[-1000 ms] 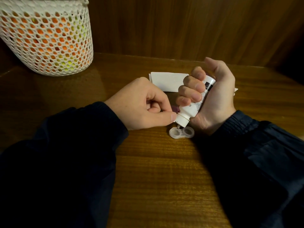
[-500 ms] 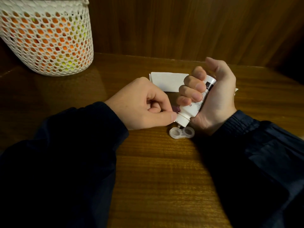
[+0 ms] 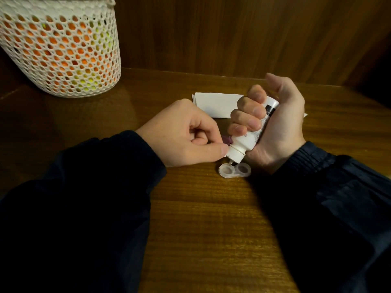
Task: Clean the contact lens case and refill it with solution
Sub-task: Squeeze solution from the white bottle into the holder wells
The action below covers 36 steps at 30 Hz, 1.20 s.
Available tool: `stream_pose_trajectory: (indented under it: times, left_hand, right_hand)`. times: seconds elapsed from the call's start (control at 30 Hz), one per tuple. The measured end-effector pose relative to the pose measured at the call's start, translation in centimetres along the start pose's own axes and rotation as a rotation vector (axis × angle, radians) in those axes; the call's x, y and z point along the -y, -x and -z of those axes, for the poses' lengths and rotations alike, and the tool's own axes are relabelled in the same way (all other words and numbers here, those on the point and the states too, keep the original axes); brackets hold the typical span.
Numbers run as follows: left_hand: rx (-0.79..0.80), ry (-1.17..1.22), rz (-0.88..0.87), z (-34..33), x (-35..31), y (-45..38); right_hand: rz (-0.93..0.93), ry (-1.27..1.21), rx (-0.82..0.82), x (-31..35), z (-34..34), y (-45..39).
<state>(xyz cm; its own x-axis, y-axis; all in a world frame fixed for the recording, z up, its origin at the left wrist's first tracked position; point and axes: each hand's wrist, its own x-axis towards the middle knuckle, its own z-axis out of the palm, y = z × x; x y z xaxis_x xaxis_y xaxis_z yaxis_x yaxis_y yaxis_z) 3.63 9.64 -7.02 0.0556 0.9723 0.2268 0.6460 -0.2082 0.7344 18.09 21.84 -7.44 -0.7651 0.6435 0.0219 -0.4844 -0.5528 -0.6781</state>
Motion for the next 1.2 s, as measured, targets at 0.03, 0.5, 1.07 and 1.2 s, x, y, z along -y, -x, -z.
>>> stream_pose_trajectory:
  times: [0.03, 0.5, 1.07, 1.2]
  left_hand:
    - [-0.002, -0.001, 0.0, 0.0, 0.02, -0.01]
    - [-0.006, 0.003, 0.007, -0.07, 0.1, 0.1]
    - [0.002, -0.005, 0.005, 0.02, -0.15, 0.14]
    - [0.002, -0.003, 0.004, 0.0, -0.17, 0.12]
  right_hand:
    - [0.0, 0.001, 0.0, 0.01, 0.0, 0.01]
    - [0.002, 0.003, -0.003, 0.01, 0.1, -0.05]
    - [0.009, 0.018, -0.006, -0.01, 0.08, -0.01]
    - [0.01, 0.022, -0.005, 0.02, 0.05, -0.06]
